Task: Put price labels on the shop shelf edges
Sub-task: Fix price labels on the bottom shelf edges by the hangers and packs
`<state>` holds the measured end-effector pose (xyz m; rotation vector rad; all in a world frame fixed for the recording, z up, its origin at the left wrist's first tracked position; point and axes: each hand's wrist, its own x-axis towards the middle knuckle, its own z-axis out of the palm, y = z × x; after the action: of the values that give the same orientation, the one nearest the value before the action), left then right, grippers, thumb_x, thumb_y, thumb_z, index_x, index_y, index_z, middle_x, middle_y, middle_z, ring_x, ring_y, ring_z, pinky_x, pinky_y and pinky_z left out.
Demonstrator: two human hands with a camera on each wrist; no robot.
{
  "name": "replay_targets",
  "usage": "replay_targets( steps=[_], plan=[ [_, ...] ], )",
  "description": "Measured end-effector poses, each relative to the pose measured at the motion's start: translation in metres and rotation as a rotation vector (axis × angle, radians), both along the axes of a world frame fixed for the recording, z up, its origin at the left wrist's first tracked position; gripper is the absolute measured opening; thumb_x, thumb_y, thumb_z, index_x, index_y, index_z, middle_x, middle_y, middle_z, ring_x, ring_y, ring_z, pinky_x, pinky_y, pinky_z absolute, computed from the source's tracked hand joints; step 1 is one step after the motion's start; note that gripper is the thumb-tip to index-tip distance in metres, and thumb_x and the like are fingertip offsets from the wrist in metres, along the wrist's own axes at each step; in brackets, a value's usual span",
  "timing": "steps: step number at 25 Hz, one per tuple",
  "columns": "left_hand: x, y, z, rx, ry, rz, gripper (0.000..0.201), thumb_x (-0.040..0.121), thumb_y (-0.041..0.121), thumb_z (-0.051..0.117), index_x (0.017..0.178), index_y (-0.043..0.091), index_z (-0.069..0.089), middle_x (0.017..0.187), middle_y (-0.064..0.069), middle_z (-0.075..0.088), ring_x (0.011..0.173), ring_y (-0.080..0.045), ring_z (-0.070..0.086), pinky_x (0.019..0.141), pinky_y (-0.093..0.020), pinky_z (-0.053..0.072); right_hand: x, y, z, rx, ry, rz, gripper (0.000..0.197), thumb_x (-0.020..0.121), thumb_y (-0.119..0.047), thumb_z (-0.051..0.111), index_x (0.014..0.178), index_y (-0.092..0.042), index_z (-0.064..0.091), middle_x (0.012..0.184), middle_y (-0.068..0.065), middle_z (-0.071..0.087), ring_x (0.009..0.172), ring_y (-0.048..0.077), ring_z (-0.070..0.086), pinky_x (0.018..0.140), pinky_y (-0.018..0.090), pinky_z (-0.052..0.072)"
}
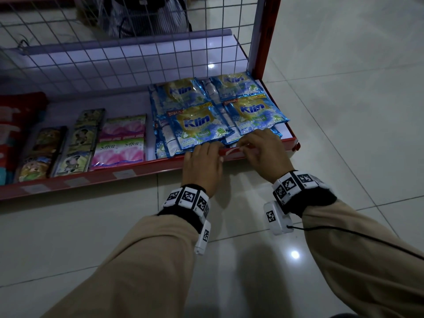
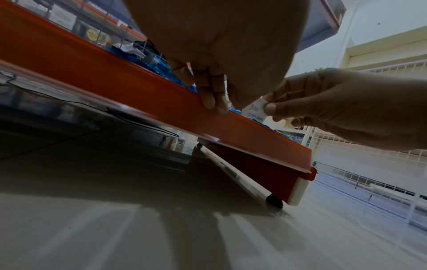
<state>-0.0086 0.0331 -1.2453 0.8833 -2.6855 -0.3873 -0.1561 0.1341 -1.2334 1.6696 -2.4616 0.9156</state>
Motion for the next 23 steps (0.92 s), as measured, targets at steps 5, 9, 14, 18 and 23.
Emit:
replay_targets(
  steps=[5, 9, 14, 18, 23],
  plan=[
    [0.0013, -0.0008, -0.0020, -0.047, -0.043, -0.017, 0.035, 0.094, 0.024, 0.044, 0.128, 0.030, 0.047, 0.113, -0.001, 0.052, 0.108, -0.023, 0.045, 0.088, -0.037, 0.030, 0.0051, -0.0011, 0.0007, 0.044, 0.048, 0.007, 0.013, 0.086, -0.015, 0.061, 0.096, -0.017, 0.070, 0.096, 0.003, 0.066, 0.097, 0.026, 0.053, 0.084, 0.041, 0.038],
    [0.0009, -0.0004, -0.0034, -0.027, -0.023, -0.007, 0.033, 0.095, 0.026, 0.043, 0.128, 0.029, 0.045, 0.115, 0.001, 0.052, 0.109, -0.022, 0.044, 0.089, -0.036, 0.030, 0.0049, -0.0012, 0.0007, 0.015, 0.058, -0.027, 0.012, 0.087, -0.018, 0.061, 0.096, -0.017, 0.069, 0.095, 0.003, 0.066, 0.094, 0.026, 0.054, 0.083, 0.042, 0.040],
    [-0.0003, -0.0012, -0.0048, -0.012, -0.009, 0.005, 0.033, 0.096, 0.027, 0.042, 0.130, 0.026, 0.044, 0.119, 0.000, 0.051, 0.112, -0.022, 0.043, 0.091, -0.037, 0.030, 0.0075, -0.0010, -0.0021, 0.030, 0.070, -0.032, 0.012, 0.086, -0.017, 0.061, 0.095, -0.018, 0.069, 0.095, 0.002, 0.065, 0.094, 0.026, 0.054, 0.084, 0.042, 0.039],
    [0.0006, -0.0023, -0.0060, -0.072, -0.052, -0.019, 0.028, 0.097, 0.028, 0.042, 0.123, 0.028, 0.051, 0.112, -0.001, 0.049, 0.108, -0.023, 0.043, 0.088, -0.036, 0.029, 0.0074, 0.0025, -0.0047, 0.091, 0.119, -0.022, 0.015, 0.085, -0.015, 0.060, 0.097, -0.018, 0.068, 0.097, 0.004, 0.065, 0.096, 0.028, 0.053, 0.082, 0.042, 0.037],
    [-0.0024, -0.0022, -0.0063, -0.145, -0.117, -0.015, 0.028, 0.093, 0.022, 0.046, 0.120, 0.026, 0.054, 0.114, -0.002, 0.049, 0.108, -0.024, 0.043, 0.090, -0.038, 0.031, 0.0025, -0.0028, -0.0035, 0.231, 0.160, -0.017, 0.017, 0.087, -0.022, 0.058, 0.102, -0.019, 0.064, 0.104, 0.005, 0.060, 0.100, 0.026, 0.048, 0.081, 0.039, 0.040]
  ],
)
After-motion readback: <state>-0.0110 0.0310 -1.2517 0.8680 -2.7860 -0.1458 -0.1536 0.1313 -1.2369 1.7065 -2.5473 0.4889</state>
